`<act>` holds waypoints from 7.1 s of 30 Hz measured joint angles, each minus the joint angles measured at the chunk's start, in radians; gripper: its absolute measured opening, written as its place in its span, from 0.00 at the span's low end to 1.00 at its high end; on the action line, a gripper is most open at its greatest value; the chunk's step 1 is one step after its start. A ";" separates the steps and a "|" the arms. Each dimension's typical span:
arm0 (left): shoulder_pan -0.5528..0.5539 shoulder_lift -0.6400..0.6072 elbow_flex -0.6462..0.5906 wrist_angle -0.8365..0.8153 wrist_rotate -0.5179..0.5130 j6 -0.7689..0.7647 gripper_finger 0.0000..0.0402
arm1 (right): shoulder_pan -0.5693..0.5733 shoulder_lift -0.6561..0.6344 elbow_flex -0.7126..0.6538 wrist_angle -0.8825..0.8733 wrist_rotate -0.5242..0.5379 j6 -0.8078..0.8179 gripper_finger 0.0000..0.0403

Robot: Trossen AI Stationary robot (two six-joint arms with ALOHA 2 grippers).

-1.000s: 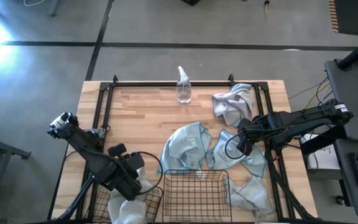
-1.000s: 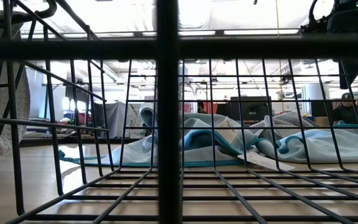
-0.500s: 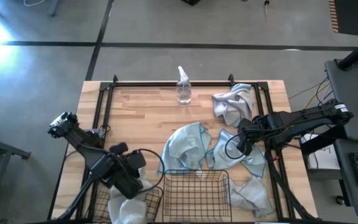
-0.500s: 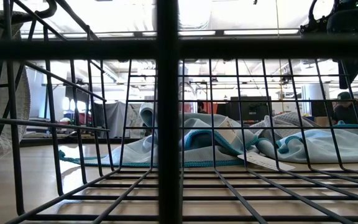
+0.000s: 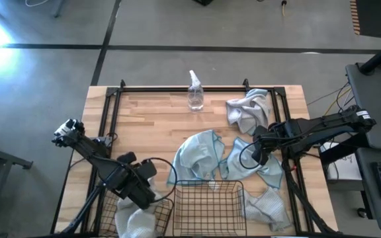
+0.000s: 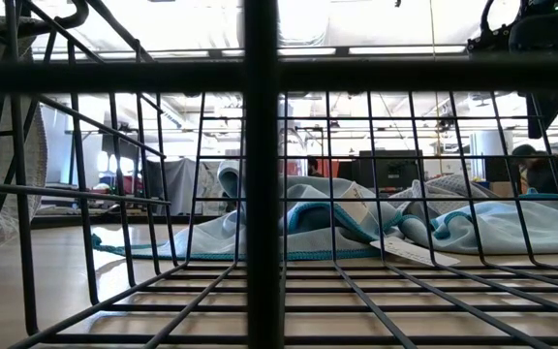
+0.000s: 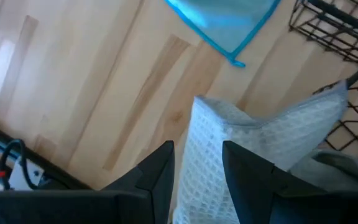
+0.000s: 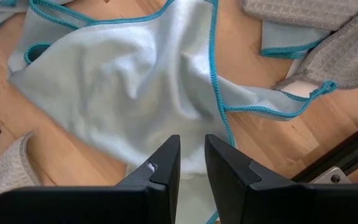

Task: Sort microfiber towel by color & place in baskets
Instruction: Adjust the gray microfiber towel from the left black wire basket

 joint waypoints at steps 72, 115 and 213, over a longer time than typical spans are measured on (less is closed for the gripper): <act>0.029 0.099 -0.117 0.239 0.219 -0.122 0.21 | 0.001 0.000 0.000 0.006 -0.027 -0.105 0.17; -0.370 0.100 0.268 0.075 0.215 -0.851 0.00 | 0.001 0.000 0.000 0.009 -0.023 -0.114 0.17; -0.015 0.317 0.157 0.103 0.043 -0.150 0.00 | 0.001 0.000 0.000 0.001 -0.057 -0.271 0.17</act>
